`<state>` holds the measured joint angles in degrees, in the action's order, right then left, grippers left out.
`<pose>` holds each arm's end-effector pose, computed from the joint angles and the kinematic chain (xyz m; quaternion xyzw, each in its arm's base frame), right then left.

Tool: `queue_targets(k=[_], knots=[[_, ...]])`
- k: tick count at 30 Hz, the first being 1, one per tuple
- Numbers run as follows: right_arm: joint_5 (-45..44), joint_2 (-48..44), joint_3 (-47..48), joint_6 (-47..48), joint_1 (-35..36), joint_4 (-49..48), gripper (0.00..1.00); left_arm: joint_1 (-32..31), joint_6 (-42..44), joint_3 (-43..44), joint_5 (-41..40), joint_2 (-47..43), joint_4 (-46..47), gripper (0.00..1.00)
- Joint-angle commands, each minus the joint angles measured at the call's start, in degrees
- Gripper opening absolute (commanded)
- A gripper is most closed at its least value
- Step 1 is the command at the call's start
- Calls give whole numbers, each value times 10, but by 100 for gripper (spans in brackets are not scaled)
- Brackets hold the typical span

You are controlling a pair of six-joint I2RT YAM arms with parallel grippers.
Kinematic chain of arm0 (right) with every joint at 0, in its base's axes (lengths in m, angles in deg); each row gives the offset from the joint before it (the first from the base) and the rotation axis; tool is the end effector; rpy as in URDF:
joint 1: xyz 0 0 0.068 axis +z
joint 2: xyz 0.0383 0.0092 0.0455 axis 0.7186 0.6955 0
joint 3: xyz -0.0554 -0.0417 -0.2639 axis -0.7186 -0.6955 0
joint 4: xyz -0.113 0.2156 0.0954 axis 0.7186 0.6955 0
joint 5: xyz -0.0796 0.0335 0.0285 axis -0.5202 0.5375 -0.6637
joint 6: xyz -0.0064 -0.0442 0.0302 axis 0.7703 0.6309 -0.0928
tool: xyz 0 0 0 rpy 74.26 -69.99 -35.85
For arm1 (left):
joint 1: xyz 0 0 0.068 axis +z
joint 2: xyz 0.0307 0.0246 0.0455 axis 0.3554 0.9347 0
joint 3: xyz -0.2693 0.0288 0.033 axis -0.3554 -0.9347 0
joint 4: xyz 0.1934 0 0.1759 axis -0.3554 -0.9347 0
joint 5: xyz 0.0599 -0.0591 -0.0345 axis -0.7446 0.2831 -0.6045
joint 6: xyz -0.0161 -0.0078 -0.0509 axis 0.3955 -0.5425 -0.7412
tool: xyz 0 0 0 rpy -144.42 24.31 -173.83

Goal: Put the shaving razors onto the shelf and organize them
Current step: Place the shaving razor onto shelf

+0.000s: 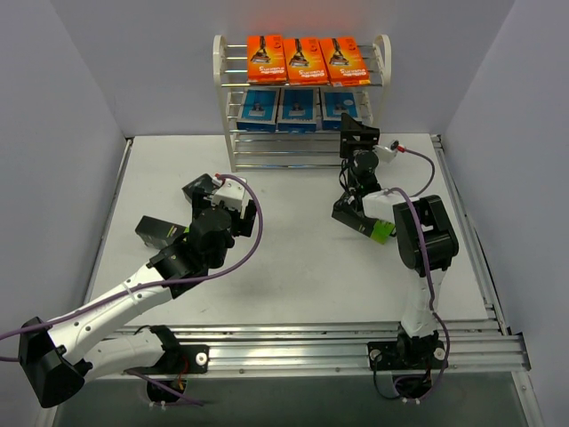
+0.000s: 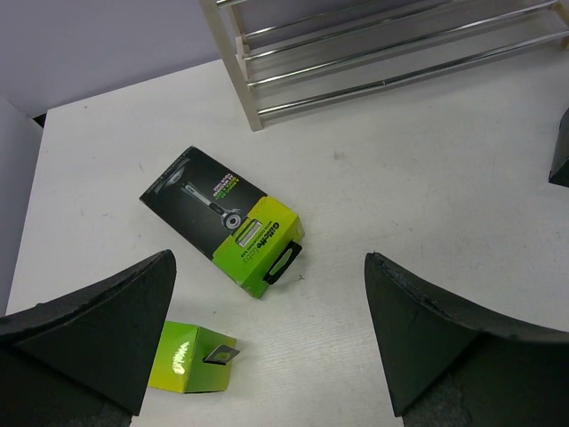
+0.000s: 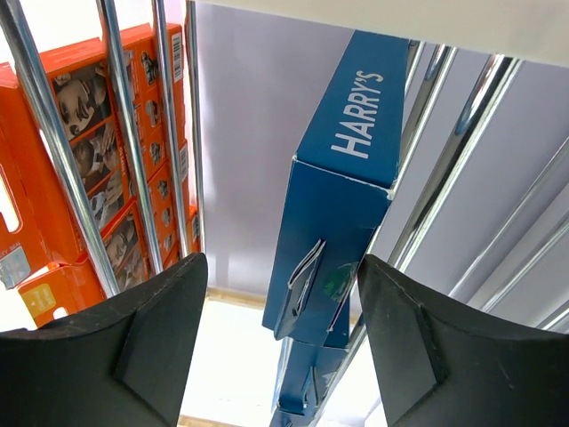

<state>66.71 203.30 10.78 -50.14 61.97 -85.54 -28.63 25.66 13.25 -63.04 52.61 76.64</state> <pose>0.4237 0.1114 0.2538 0.3803 0.3943 0.5633 0.6186 0.1709 -0.1636 0.3360 0.1115 0.7667 0.0158 0.6321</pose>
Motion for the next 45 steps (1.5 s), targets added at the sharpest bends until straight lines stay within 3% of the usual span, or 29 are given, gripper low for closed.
queue_targets(k=[1,17,31,36,45], knots=[[9,1,16,9,3,-86,64,-3,6,3,1,-9,27,96],[59,-86,-32,29,-13,51,71,-2,6,4,3,-13,23,96],[97,-115,-46,23,-28,93,72,-2,6,5,8,-14,22,96],[124,-121,-30,28,-36,159,72,-2,6,5,9,-13,23,96],[150,-149,-43,49,-50,182,79,-2,6,6,15,-13,22,96]])
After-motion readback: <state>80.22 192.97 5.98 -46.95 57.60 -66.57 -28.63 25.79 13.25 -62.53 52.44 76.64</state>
